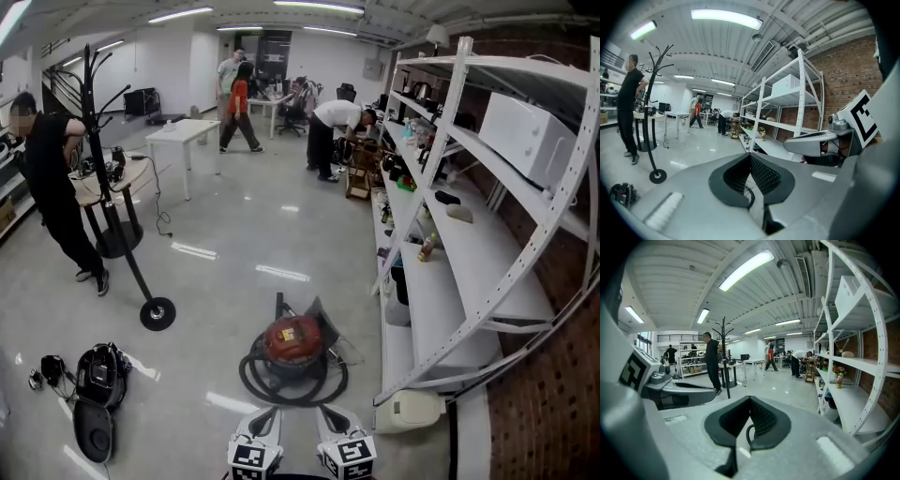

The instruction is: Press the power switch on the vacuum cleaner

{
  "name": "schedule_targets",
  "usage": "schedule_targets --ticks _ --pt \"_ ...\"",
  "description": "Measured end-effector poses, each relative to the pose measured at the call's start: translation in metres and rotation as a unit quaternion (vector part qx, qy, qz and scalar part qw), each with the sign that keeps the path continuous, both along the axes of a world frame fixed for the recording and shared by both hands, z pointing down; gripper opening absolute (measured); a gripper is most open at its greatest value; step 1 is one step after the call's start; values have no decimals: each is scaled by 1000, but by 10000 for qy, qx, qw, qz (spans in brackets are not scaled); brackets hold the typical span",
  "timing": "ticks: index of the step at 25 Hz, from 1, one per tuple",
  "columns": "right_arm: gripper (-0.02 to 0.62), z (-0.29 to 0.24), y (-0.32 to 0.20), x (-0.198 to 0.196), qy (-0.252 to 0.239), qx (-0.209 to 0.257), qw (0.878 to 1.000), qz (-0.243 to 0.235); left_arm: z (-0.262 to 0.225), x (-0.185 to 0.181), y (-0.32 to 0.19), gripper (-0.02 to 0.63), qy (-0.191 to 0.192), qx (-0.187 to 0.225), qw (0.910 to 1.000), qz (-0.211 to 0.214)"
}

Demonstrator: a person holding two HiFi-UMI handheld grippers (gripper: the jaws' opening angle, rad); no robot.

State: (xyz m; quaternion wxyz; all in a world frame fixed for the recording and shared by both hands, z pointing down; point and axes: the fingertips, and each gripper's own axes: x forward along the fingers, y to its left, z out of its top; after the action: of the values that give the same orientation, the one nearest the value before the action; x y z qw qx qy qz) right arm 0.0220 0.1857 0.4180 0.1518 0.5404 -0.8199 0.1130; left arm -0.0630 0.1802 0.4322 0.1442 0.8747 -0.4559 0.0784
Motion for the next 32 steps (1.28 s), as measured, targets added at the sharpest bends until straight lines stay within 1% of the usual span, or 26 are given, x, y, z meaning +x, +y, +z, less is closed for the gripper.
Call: schedule_targets --ticks 6,11,14,20,27,30,32 --pt "-8 -9 36 51 13 128 9998 142 -2 47 41 15 -73 46 9999 -52" --pt "-8 8 73 79 1 34 10000 -57 -5 68 74 15 -116 66 9996 -239" --pt "-8 -1 90 87 -19 161 9997 -174 -7 73 91 15 -171 65 9990 -396" --pt "-8 -4 116 99 -39 207 9994 -278 -6 81 122 15 -276 88 9979 -586" --pt "-8 -7 138 107 -41 269 9991 -325 -7 93 142 15 -420 177 9974 -562" --pt "-8 0 149 103 -39 236 9988 -416 -6 94 148 15 -442 210 9974 -525" --pt "-8 2 154 102 -26 237 9990 -388 -4 92 152 15 -439 205 9976 -499"
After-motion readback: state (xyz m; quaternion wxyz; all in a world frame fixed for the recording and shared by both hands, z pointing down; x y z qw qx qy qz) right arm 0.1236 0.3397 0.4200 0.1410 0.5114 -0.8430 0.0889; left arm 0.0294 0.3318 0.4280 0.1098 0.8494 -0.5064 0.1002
